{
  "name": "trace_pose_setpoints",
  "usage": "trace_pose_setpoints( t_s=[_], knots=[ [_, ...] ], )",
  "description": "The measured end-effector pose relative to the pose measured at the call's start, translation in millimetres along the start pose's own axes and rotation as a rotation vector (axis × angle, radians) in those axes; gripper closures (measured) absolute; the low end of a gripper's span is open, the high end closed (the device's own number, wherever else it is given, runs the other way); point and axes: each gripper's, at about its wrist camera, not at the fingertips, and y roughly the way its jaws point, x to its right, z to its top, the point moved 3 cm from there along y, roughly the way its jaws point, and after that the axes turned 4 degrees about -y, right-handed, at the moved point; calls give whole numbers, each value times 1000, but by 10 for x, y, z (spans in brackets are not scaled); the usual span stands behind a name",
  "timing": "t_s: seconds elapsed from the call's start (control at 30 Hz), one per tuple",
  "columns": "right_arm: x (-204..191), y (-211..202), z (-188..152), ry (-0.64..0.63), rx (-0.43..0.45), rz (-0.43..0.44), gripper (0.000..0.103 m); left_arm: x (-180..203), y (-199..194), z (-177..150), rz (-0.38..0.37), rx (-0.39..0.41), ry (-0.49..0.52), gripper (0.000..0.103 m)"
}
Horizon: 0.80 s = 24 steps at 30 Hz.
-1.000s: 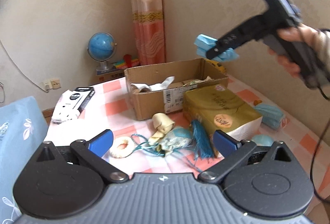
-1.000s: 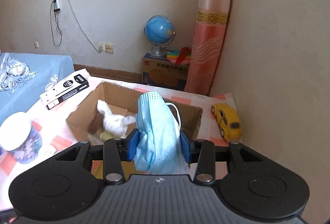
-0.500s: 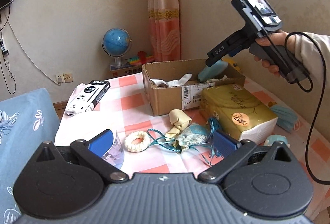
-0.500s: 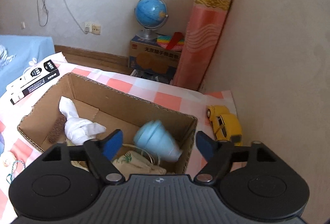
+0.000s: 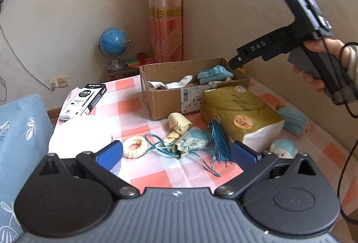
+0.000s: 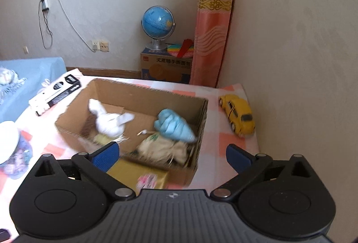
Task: Organize soft objects
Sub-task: 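Move both tools back toward the remaining items on the table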
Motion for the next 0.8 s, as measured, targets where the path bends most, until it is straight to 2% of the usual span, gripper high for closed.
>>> trace_pose_setpoints(
  t_s=[0.27, 0.43, 0.63, 0.8],
  knots=[
    [-199, -395, -306, -1, 45, -18, 0, 27, -63, -72, -20, -8, 14, 0],
    [-373, -628, -649, 2, 56, -13, 0, 1, -41, -135, -54, -36, -2, 0],
    [-552, -646, -1135, 5, -13, -12, 0, 1, -9, -205, -60, -61, 18, 0],
    [-637, -572, -1368, 14, -64, -26, 0, -10, 43, -225, -72, -84, 14, 0]
  ],
)
